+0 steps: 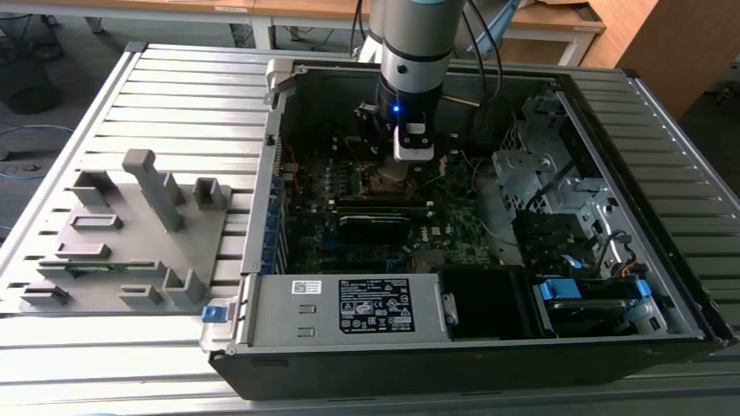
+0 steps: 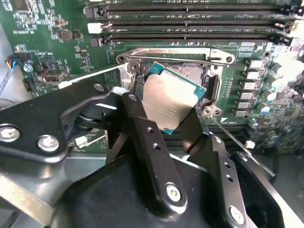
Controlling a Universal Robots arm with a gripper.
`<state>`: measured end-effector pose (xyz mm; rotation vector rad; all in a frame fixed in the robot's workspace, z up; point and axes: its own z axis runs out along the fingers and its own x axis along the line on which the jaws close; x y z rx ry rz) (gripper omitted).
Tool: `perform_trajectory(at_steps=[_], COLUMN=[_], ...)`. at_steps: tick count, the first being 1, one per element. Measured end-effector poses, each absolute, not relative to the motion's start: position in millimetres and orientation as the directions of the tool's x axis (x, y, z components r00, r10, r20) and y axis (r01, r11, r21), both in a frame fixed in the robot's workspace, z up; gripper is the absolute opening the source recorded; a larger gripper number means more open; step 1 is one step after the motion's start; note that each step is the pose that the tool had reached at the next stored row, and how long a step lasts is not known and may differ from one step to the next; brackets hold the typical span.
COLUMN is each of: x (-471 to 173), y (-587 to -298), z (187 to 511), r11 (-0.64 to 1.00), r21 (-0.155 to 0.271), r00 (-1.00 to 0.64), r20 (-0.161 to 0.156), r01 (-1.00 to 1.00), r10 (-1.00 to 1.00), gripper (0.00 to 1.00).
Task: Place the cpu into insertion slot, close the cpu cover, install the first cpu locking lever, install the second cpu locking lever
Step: 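Place the cpu into insertion slot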
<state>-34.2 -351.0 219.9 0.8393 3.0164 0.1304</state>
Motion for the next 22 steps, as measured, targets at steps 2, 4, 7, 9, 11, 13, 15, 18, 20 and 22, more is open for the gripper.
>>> perform_trajectory(at_steps=[2, 4, 7, 9, 11, 13, 15, 18, 20, 22], x=[-34.2, -34.2, -34.2, -34.2, -34.2, -34.2, -34.2, -34.2, -34.2, -34.2], y=[-351.0, -351.0, -351.0, -351.0, -351.0, -351.0, -351.0, -351.0, -351.0, -351.0], z=[219.9, 219.9, 219.9, 219.9, 219.9, 219.8, 219.6, 219.4, 219.2, 219.1], r11=[0.853, 0.853, 0.853, 0.853, 0.851, 0.841, 0.821, 0.79, 0.767, 0.744], r21=[0.082, 0.082, 0.082, 0.082, 0.082, 0.082, 0.082, 0.082, 0.082, 0.082], r00=[-0.856, -0.856, -0.856, -0.856, -0.854, -0.844, -0.825, -0.793, -0.771, -0.747], r20=[0.015, 0.015, 0.015, 0.015, 0.015, 0.015, 0.015, 0.015, 0.015, 0.015], r01=[0.516, 0.516, 0.516, 0.516, 0.519, 0.535, 0.564, 0.608, 0.636, 0.663], r10=[0.516, 0.516, 0.516, 0.516, 0.52, 0.536, 0.565, 0.609, 0.637, 0.664], gripper=[0.54, 0.54, 0.54, 0.54, 0.54, 0.54, 0.54, 0.54, 0.54, 0.54])
